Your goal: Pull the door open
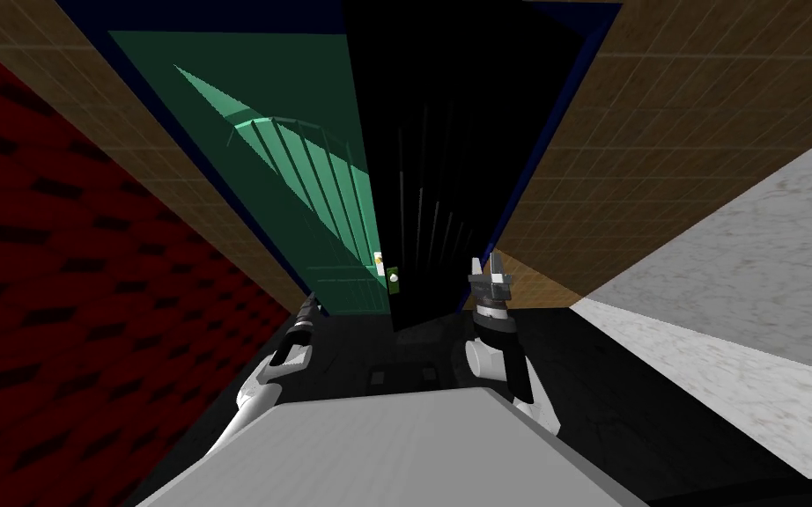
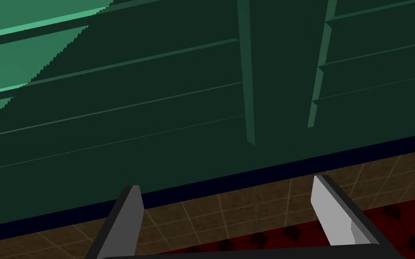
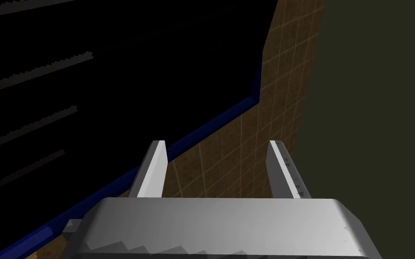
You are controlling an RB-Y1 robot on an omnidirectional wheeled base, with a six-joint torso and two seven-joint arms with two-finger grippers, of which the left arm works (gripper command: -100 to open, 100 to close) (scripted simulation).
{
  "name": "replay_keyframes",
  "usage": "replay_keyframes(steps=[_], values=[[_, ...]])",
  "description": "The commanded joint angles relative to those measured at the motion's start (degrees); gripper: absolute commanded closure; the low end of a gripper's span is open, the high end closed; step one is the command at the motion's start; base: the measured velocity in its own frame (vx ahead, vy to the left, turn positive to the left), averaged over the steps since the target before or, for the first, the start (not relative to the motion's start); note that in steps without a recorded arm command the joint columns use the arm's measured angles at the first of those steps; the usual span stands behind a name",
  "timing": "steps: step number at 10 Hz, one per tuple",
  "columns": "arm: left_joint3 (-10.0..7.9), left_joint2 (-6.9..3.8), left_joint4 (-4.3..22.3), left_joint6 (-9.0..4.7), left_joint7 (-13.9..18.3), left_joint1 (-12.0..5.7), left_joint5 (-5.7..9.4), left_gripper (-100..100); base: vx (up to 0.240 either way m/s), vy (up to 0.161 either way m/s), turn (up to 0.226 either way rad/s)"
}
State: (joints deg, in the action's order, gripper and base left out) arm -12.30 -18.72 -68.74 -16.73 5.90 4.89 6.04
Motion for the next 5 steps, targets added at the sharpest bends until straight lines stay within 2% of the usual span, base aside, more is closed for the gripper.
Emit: replay_keyframes(steps=[1,3,5], values=[[-1.71,-0.57,1.02,-0.10,-0.11,-0.20,0.33,-100,0.032,-0.016,-0.191],[-2.01,-0.65,1.25,-0.14,-0.11,-0.30,0.41,-100,0.055,-0.014,-0.051],[-2.70,-0.33,2.09,-0.33,-0.11,-1.33,0.73,-100,0.123,-0.014,-0.240]])
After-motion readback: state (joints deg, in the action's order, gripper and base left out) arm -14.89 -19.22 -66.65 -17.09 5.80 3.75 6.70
